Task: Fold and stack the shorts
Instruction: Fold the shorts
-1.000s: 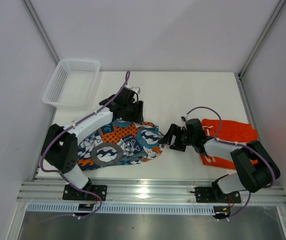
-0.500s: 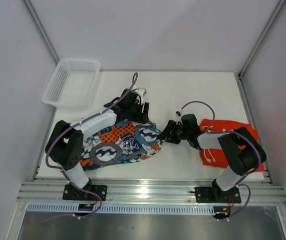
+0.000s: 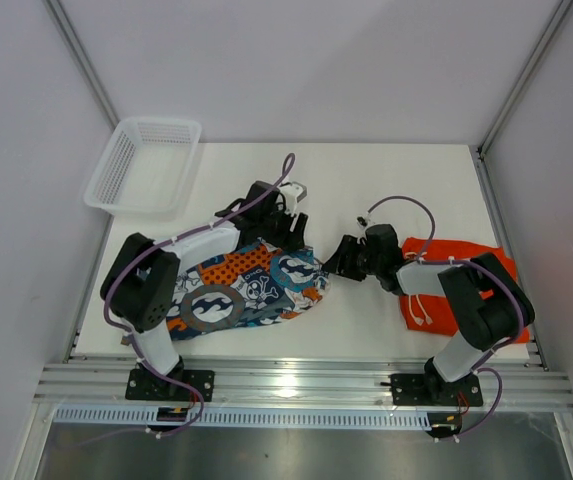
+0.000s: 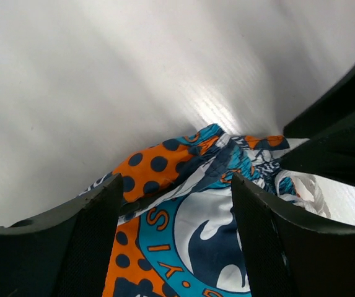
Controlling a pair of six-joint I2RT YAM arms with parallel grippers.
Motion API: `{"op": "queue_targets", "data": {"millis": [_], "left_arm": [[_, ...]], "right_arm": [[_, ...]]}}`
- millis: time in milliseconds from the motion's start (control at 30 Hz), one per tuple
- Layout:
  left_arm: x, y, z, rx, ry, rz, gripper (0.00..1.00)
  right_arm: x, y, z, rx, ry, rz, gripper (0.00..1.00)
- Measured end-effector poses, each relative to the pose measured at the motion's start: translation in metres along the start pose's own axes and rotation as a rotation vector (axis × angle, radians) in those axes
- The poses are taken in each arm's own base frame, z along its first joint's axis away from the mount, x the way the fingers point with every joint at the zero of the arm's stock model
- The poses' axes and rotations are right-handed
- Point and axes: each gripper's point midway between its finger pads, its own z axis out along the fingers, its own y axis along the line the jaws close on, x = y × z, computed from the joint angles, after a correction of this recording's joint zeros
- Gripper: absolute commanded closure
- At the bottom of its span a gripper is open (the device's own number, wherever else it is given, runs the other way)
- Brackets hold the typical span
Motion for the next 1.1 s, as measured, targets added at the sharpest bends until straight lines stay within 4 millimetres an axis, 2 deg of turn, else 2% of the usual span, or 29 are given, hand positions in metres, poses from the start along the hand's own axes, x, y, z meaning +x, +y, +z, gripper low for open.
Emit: {"op": "queue_targets", "data": {"millis": [133, 433, 533, 600, 633, 800, 1100], "left_arm": [[-0.001, -0.007, 0.005, 0.058, -0.011, 0.062, 0.3], [0.005, -0.021, 0.008, 0.161, 0.005, 0.123, 0.26], [0.006, -0.024, 0.007, 0.189, 0.007, 0.14, 0.26], [0.009, -0.026, 0.006, 0.203, 0.014, 0.146, 0.28], [0.01, -0.027, 0.006, 0.21, 0.02, 0.148, 0.29], [0.018, -0.028, 0.007, 0.221, 0.046, 0.154, 0.36], [0.028, -0.021, 0.02, 0.201, 0.09, 0.147, 0.38]], "right_arm": [[-0.004, -0.003, 0.004, 0.012, -0.005, -0.034, 0.59], [-0.003, 0.0, 0.012, -0.013, -0.004, -0.066, 0.64], [-0.001, 0.001, 0.016, -0.019, 0.001, -0.081, 0.77], [0.0, 0.001, 0.019, -0.026, 0.008, -0.085, 0.89], [0.001, 0.0, 0.02, -0.028, 0.011, -0.084, 0.99], [0.001, 0.0, 0.022, -0.031, 0.015, -0.083, 1.0], [0.001, 0.001, 0.022, -0.033, 0.016, -0.084, 1.0]]}}
